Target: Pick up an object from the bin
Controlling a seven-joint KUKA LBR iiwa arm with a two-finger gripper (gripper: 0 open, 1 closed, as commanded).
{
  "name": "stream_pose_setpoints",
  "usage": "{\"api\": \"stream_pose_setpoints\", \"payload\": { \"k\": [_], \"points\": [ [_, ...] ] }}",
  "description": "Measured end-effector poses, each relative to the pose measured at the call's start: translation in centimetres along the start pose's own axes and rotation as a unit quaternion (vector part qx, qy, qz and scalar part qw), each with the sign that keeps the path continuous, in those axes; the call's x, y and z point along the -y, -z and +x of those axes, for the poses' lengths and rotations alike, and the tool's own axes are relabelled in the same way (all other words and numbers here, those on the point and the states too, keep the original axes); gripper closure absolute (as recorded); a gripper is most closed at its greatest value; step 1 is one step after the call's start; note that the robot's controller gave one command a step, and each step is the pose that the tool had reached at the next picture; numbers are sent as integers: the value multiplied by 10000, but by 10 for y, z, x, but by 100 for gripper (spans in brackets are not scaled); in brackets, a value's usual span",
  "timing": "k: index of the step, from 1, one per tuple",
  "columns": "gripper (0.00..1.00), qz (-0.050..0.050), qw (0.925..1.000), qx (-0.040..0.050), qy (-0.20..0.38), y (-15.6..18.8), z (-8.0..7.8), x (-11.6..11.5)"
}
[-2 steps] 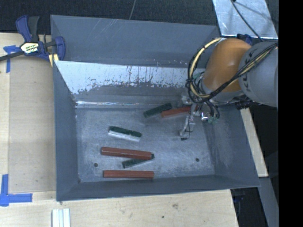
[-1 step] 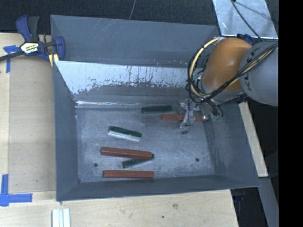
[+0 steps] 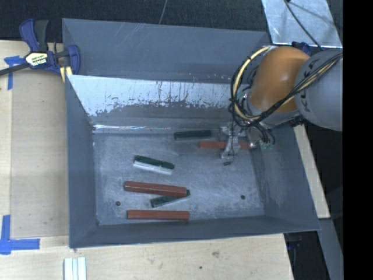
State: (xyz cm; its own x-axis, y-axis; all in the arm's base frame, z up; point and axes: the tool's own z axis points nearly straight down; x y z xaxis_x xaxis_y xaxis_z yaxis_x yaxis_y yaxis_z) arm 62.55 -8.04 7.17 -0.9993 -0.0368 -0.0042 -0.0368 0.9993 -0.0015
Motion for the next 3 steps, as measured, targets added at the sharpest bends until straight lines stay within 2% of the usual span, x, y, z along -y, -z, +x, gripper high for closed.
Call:
{"api": "stream_pose_setpoints", "payload": {
  "k": [1,2,3],
  "points": [
    [100,-5,10000,-14,-9,4,1,0],
    [100,-13,10000,-53,-15,23,3,-1],
    [100,-2,10000,10,-15,40,-1,0]
  ]
}}
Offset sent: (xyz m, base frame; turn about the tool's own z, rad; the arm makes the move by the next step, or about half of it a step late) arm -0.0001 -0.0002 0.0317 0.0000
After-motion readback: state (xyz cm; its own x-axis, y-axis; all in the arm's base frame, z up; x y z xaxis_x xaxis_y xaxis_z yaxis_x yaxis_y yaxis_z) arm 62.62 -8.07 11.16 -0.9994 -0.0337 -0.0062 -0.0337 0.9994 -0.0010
